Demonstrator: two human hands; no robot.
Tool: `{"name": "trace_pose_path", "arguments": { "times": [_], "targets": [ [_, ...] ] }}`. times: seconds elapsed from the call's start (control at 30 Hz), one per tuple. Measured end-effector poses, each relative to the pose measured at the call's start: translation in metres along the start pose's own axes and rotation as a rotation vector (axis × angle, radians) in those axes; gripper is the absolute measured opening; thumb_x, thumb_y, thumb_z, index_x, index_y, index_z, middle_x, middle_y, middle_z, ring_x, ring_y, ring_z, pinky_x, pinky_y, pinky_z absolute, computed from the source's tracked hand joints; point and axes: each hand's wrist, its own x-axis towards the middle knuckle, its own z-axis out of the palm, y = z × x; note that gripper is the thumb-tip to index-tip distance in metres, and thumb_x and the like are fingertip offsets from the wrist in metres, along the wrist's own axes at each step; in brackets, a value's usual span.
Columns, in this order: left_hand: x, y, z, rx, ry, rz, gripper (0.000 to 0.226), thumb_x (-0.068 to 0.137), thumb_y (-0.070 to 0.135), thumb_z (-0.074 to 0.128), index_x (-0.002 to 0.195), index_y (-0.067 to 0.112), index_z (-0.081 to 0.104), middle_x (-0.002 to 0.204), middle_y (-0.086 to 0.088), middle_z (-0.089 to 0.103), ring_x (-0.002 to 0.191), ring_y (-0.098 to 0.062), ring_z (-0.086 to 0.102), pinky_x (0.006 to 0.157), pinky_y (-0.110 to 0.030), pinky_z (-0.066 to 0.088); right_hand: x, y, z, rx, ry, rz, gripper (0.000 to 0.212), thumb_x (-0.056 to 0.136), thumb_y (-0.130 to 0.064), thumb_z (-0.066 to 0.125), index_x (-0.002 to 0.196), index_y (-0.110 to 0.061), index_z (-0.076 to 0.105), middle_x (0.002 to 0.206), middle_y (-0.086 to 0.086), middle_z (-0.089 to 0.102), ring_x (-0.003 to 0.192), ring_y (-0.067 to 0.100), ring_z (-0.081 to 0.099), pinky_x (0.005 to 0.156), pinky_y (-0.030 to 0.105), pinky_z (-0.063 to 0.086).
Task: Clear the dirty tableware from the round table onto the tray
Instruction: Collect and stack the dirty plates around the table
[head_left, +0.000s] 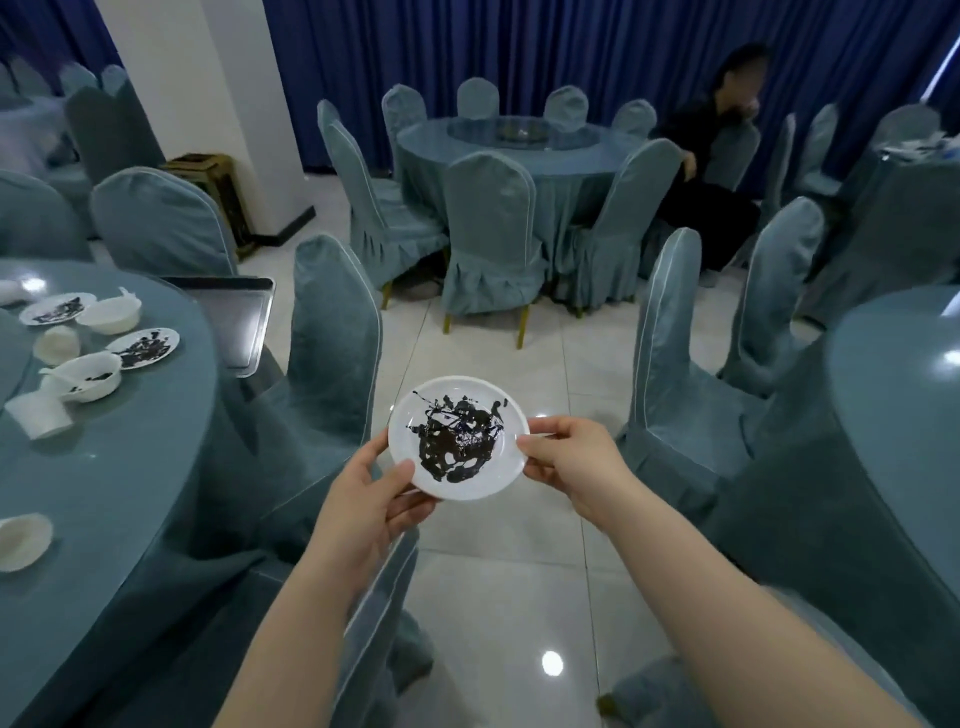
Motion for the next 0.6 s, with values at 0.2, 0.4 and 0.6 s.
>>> {"name": "trace_pose_path", "arguments": {
  "times": [0.2, 0.4, 0.6],
  "targets": [
    [0.110, 0.032, 0.024, -0.021, 0.079, 0.060, 0.041, 0.095, 0.006, 0.053, 0.131, 0.025, 0.049, 0.091, -0.009, 0.075, 0.076, -0.025, 0.073, 0.056, -0.026, 0.056, 0.118, -0.057, 0.017, -0.043, -0.089, -0.017, 0.010, 0.085, 0.000, 0.066, 0.091, -0.006, 0.063, 0.080, 0.009, 0.065, 0.056, 0.011, 0.065, 0.054, 0.018, 0.052],
    [0.182, 0.072, 0.023, -0.031, 0.205, 0.112, 0.034, 0.094, 0.006, 0.055, 0.114, 0.033, 0.055, 0.091, -0.011, 0.075, 0.074, -0.025, 0.073, 0.055, -0.027, 0.057, 0.211, -0.094, 0.053, -0.079, -0.241, 0.015, 0.010, 0.085, 0.001, 0.063, 0.089, -0.008, 0.065, 0.056, -0.002, 0.064, 0.049, 0.007, 0.061, 0.056, 0.021, 0.055],
    [0.255, 0.110, 0.004, -0.063, 0.434, 0.206, 0.037, 0.094, 0.006, 0.054, 0.126, 0.024, 0.052, 0.089, -0.010, 0.075, 0.070, -0.022, 0.072, 0.057, -0.027, 0.058, 0.318, -0.134, 0.127, -0.132, -0.486, -0.005, 0.010, 0.086, 0.002, 0.062, 0.087, -0.007, 0.065, 0.058, 0.000, 0.063, 0.045, 0.005, 0.058, 0.058, 0.024, 0.055]
  ]
}}
